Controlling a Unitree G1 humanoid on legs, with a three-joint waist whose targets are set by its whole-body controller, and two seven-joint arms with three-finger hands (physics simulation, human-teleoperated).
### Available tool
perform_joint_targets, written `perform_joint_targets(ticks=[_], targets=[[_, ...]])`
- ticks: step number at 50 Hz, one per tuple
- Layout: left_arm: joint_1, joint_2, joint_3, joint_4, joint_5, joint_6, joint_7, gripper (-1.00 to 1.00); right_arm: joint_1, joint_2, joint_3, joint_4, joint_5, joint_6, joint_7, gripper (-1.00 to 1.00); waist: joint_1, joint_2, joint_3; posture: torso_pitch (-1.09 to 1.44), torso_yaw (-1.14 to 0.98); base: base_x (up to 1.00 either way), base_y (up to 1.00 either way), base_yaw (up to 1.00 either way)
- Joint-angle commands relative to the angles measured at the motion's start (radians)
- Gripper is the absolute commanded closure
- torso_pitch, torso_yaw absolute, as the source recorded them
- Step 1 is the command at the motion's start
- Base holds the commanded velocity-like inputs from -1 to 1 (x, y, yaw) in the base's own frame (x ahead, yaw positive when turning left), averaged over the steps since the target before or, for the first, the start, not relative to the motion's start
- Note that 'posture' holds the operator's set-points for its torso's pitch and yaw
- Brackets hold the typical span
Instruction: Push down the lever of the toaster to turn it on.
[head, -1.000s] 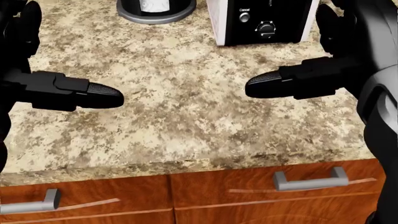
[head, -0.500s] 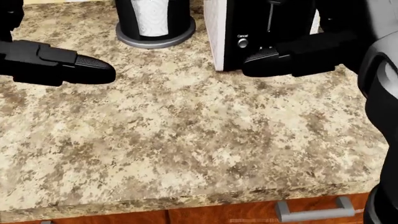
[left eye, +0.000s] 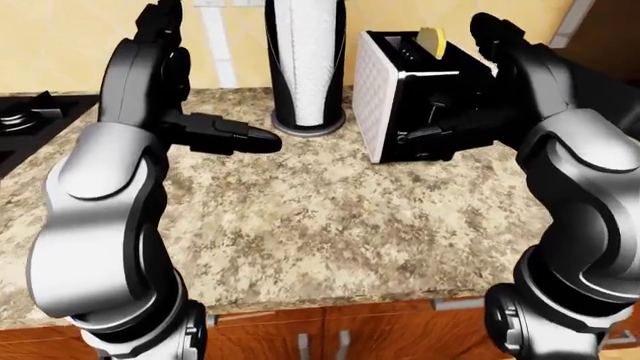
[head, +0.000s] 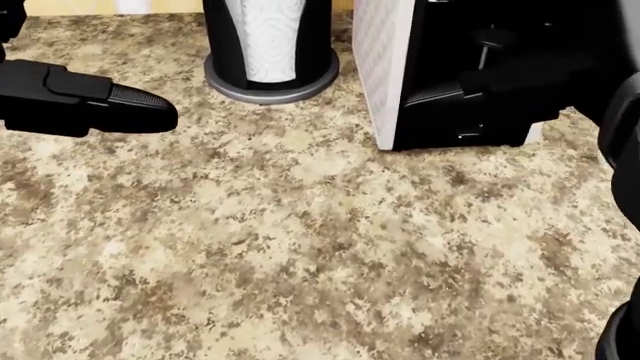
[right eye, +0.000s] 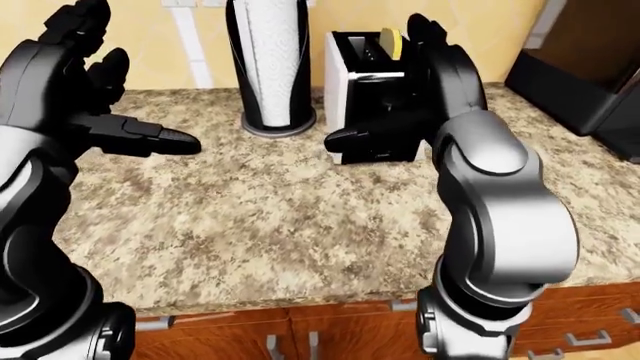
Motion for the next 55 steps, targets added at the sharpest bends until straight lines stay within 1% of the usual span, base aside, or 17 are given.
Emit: perform_joint_targets(ticks=[1,3,4,5,6,7,11,12,15,16,18,19,20,23,25,34,55], targets=[[-0.029,0.008,0.005,-0.009,0.002,-0.020,0.003,-1.00,-0.011,-0.013,-0.013,-0.043,-0.008,0.012,-0.002,-1.00,-0.004,0.003,-0.015,0.00,0.00,0.23,0.00,0.00],[-0.029,0.008,0.004,-0.009,0.003,-0.017,0.006,-1.00,-0.001,-0.023,-0.014,-0.101,-0.011,0.058,0.002,-1.00,0.004,-0.032,-0.017,0.00,0.00,0.23,0.00,0.00],[-0.027,0.006,0.002,-0.010,0.003,-0.017,0.008,-1.00,-0.003,-0.028,-0.020,-0.114,-0.010,0.072,0.007,-1.00,0.006,-0.062,-0.026,0.00,0.00,0.23,0.00,0.00],[-0.025,0.007,-0.001,-0.019,0.004,-0.009,0.007,-1.00,-0.008,-0.037,-0.028,-0.129,-0.010,0.089,0.013,-1.00,0.013,-0.067,-0.034,0.00,0.00,0.23,0.00,0.00],[-0.030,0.009,0.004,-0.027,0.004,0.003,0.006,-1.00,-0.011,-0.044,-0.034,-0.138,-0.011,0.101,0.018,-1.00,0.001,-0.046,-0.023,0.00,0.00,0.23,0.00,0.00],[-0.031,0.011,0.005,-0.029,0.003,0.004,0.004,-1.00,-0.011,-0.050,-0.039,-0.147,-0.011,0.110,0.022,-1.00,0.006,-0.060,-0.018,0.00,0.00,0.23,0.00,0.00],[-0.038,0.013,0.006,-0.019,0.004,0.000,0.004,-1.00,-0.020,-0.068,-0.061,-0.169,-0.012,0.140,0.036,-1.00,0.000,-0.037,-0.019,0.00,0.00,0.22,0.00,0.00],[-0.039,0.012,0.006,-0.019,0.003,0.002,0.004,-1.00,-0.022,-0.068,-0.061,-0.170,-0.012,0.142,0.036,-1.00,-0.002,-0.039,-0.028,0.00,0.00,0.24,0.00,0.00],[-0.056,0.016,0.022,-0.014,-0.001,0.010,0.009,-1.00,-0.034,-0.069,-0.068,-0.165,-0.011,0.154,0.042,-1.00,-0.007,-0.009,-0.016,0.00,0.00,0.18,0.00,0.00],[-0.055,0.019,0.023,-0.023,-0.003,0.015,0.009,-1.00,-0.035,-0.070,-0.069,-0.167,-0.012,0.156,0.042,-1.00,-0.009,0.006,-0.027,0.00,0.00,0.13,0.00,0.00],[-0.053,0.021,0.025,-0.024,-0.008,0.016,0.011,-1.00,-0.033,-0.068,-0.069,-0.175,-0.010,0.157,0.044,-1.00,-0.017,0.040,-0.024,0.00,0.00,0.00,0.00,0.00],[-0.051,0.021,0.025,-0.027,-0.011,0.016,0.012,-1.00,-0.033,-0.069,-0.068,-0.178,-0.010,0.159,0.044,-1.00,-0.023,0.020,-0.015,0.00,0.00,0.00,0.00,0.00],[-0.049,0.021,0.024,-0.029,-0.013,0.013,0.013,-1.00,-0.035,-0.071,-0.068,-0.177,-0.010,0.161,0.045,-1.00,-0.020,0.015,-0.008,0.00,0.00,0.00,0.00,0.00],[-0.032,0.030,0.012,-0.029,-0.012,-0.004,0.016,-1.00,-0.034,-0.075,-0.067,-0.179,-0.012,0.167,0.048,-1.00,-0.016,0.020,-0.013,0.00,0.00,0.00,0.00,0.00],[-0.028,0.030,0.009,-0.033,-0.010,-0.003,0.015,-1.00,-0.031,-0.076,-0.068,-0.189,-0.012,0.173,0.049,-1.00,-0.014,0.008,-0.018,0.00,0.00,0.00,0.00,0.00],[-0.031,0.024,0.007,-0.042,-0.003,0.012,0.009,-1.00,-0.008,-0.087,-0.076,-0.202,-0.011,0.174,0.047,-1.00,-0.012,-0.004,-0.019,-0.02,0.00,0.00,0.00,0.00],[-0.040,0.033,0.011,-0.058,-0.006,0.036,0.001,-1.00,-0.044,-0.104,-0.056,-0.192,0.047,0.174,-0.008,-1.00,-0.003,-0.014,-0.082,-0.15,0.00,0.00,0.00,0.00]])
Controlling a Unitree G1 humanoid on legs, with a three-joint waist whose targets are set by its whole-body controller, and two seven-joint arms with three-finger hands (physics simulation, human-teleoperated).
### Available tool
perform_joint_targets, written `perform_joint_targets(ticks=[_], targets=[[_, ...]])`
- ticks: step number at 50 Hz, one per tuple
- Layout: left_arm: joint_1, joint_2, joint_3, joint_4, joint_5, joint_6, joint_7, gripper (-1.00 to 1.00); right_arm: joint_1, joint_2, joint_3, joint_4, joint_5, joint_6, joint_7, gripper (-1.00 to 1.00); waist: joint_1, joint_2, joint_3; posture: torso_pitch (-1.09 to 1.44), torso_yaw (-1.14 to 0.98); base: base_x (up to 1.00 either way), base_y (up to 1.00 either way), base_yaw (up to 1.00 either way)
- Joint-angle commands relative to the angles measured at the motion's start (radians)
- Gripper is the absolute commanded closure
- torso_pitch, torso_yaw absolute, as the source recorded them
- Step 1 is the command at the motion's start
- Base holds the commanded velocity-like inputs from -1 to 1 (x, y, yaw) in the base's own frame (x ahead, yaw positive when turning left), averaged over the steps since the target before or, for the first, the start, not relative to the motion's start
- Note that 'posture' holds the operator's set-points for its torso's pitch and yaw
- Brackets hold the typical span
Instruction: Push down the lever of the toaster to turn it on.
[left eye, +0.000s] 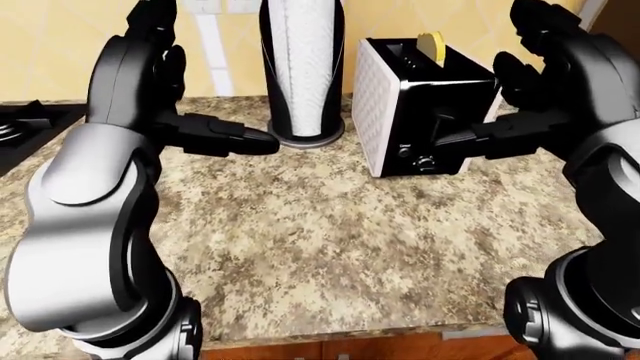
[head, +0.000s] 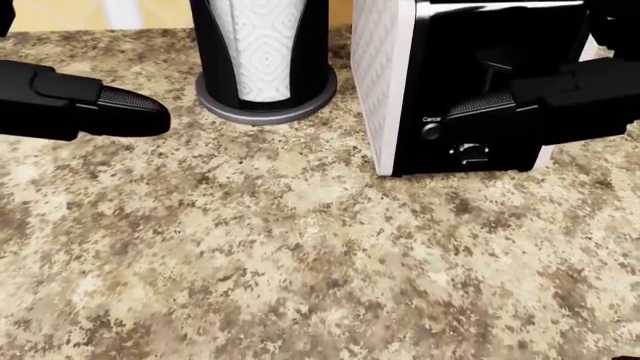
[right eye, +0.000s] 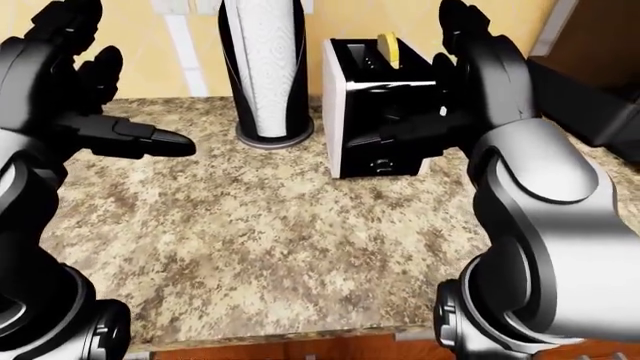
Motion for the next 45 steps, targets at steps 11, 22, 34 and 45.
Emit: perform_joint_targets(ticks=[11,22,34,45], targets=[[-0.018,0.005,0.005,-0.004,0.011,-0.040,0.006,-1.00,0.007,0.002,-0.040,-0.033,0.172,-0.001,-0.140,-1.00,0.004,-0.004,-0.079,-0.26,0.00,0.00,0.00,0.00],[-0.030,0.005,0.016,-0.017,0.005,-0.026,0.004,-1.00,0.067,0.023,-0.084,-0.086,0.504,-0.001,-0.414,-1.00,0.012,-0.008,-0.148,-0.32,0.00,0.00,0.00,0.00],[-0.027,0.013,0.009,-0.043,0.008,-0.045,0.000,-1.00,0.082,0.022,-0.103,-0.057,0.898,0.000,-0.774,-1.00,0.022,-0.018,-0.186,-0.32,0.00,0.00,0.00,0.00],[-0.033,0.010,0.026,-0.047,-0.008,-0.028,0.005,-1.00,0.124,0.015,-0.091,-0.065,1.055,-0.009,-0.928,-1.00,0.032,-0.029,-0.192,-0.32,0.00,0.00,0.00,0.00]])
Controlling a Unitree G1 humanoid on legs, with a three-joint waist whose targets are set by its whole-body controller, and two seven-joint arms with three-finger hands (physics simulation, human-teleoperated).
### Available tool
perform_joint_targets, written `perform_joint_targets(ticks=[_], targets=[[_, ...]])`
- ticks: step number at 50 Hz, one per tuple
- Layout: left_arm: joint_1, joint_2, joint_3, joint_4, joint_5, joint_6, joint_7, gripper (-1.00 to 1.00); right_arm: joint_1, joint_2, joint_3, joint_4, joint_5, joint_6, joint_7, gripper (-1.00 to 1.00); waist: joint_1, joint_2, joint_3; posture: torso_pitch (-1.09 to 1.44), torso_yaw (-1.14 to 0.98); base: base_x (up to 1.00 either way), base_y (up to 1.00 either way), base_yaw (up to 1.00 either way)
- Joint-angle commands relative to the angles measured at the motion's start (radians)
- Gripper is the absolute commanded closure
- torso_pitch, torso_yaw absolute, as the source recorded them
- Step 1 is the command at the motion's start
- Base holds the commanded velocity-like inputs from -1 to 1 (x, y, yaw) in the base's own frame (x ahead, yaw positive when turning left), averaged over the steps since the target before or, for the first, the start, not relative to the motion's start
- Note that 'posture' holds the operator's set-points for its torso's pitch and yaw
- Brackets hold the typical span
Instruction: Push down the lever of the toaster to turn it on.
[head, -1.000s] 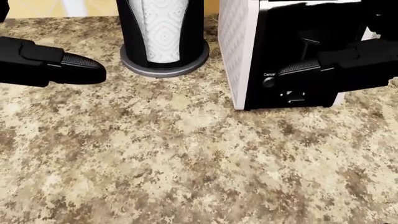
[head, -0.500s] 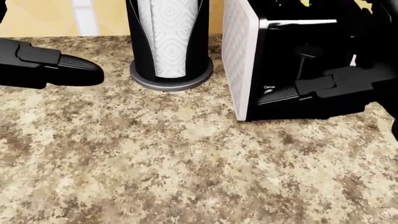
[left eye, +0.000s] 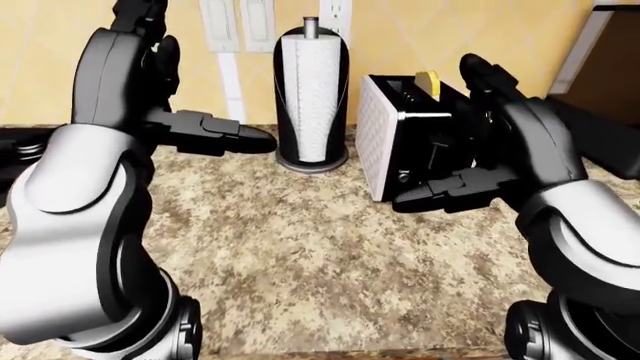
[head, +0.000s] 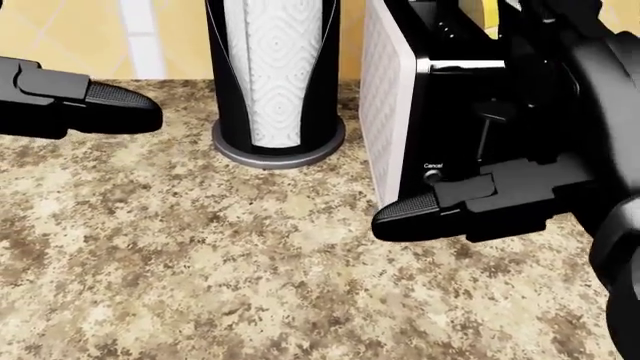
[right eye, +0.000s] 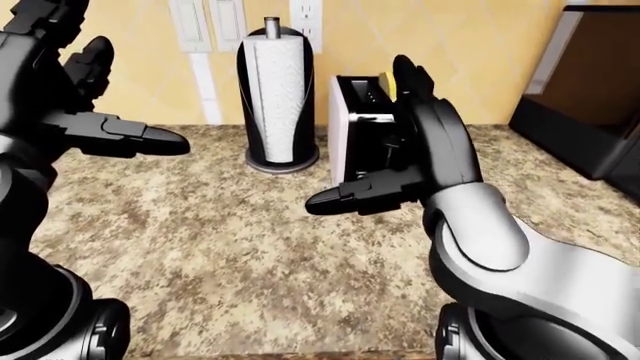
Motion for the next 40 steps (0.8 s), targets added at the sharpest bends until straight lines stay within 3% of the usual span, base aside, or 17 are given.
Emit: perform_joint_targets(ticks=[1,9,22,40], targets=[[-0.031,0.008,0.007,-0.009,0.000,-0.024,0.008,-1.00,-0.014,-0.005,0.019,0.002,-0.044,-0.021,0.015,-1.00,0.002,0.000,-0.012,-0.32,0.00,0.00,0.00,0.00],[-0.032,0.015,0.011,-0.023,-0.015,-0.009,0.016,-1.00,0.047,0.006,0.088,0.005,-0.267,-0.082,0.189,-1.00,0.006,-0.003,-0.012,-0.32,0.00,0.00,0.00,0.00],[-0.035,0.018,0.009,-0.045,-0.032,0.010,0.027,-1.00,0.136,0.046,0.126,0.012,-0.642,-0.144,0.484,-1.00,0.008,-0.002,-0.014,-0.32,0.00,0.00,0.00,0.00],[-0.037,0.012,0.004,-0.057,-0.043,0.024,0.035,-1.00,0.010,0.144,0.230,0.204,-0.985,-0.229,0.718,-1.00,-0.005,0.017,-0.023,-0.32,0.00,0.00,0.00,0.00]])
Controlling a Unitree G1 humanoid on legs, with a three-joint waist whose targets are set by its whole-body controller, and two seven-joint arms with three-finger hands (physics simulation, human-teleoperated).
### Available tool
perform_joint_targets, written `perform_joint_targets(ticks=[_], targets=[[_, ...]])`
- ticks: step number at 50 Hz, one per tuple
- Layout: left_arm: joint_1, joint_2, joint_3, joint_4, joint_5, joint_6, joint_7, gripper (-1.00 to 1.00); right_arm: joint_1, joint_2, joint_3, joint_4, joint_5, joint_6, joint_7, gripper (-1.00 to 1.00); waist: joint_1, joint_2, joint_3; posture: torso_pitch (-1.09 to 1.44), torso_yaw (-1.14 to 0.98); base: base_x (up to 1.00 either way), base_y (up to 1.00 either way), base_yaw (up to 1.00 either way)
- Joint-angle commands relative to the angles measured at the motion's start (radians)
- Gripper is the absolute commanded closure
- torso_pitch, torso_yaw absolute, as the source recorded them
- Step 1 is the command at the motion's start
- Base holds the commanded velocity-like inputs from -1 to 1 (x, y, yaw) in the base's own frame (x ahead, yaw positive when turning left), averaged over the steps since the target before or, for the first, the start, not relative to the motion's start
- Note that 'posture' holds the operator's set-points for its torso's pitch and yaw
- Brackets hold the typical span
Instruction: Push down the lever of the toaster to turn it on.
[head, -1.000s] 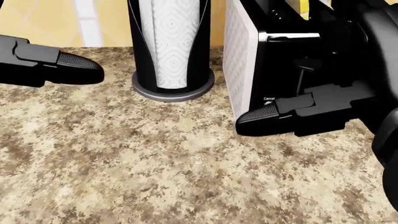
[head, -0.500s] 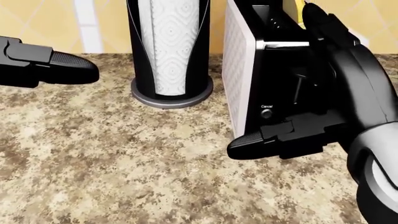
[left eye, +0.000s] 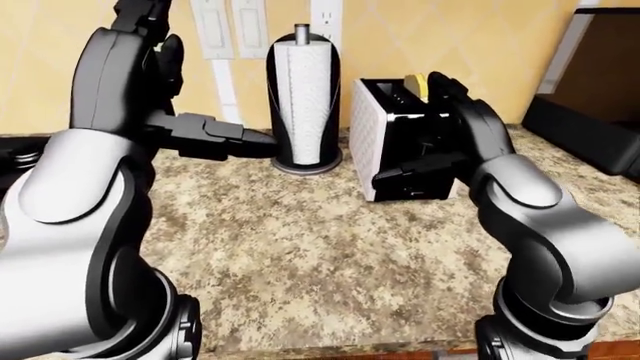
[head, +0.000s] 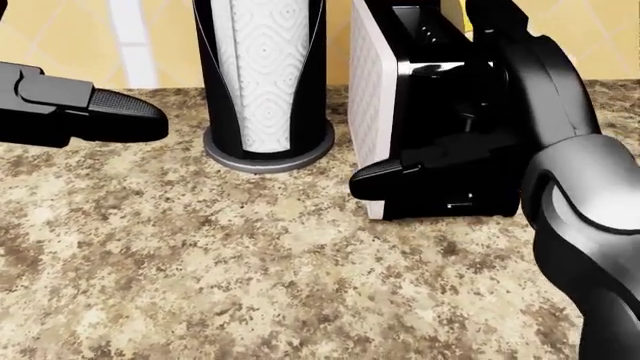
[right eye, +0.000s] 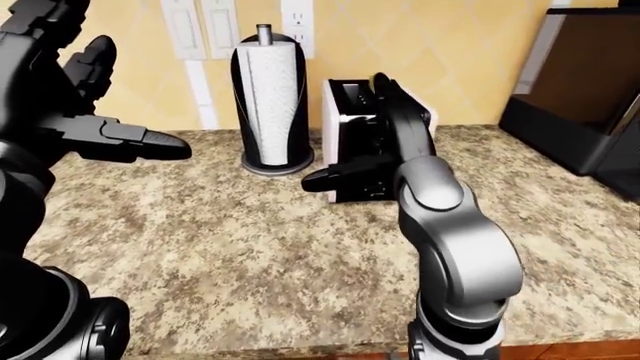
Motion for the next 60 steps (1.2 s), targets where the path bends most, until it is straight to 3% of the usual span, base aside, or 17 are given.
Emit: perform_joint_targets(ticks=[1,27,60], targets=[[-0.027,0.007,0.006,-0.005,0.005,-0.028,0.007,-1.00,-0.029,0.004,-0.002,0.003,-0.050,-0.047,0.023,-1.00,0.001,0.003,-0.010,-0.32,0.00,0.00,0.00,0.00],[-0.019,0.013,0.022,-0.036,-0.013,-0.007,0.011,-1.00,0.108,0.096,0.008,0.092,-0.258,-0.219,0.170,-1.00,-0.010,0.013,-0.021,-0.32,0.00,0.00,0.00,0.00],[-0.025,0.016,0.030,-0.045,-0.040,0.006,0.030,-1.00,0.219,0.172,0.017,0.356,-0.279,-0.506,0.173,-1.00,-0.024,0.018,-0.017,-0.32,0.00,0.00,0.00,0.00]])
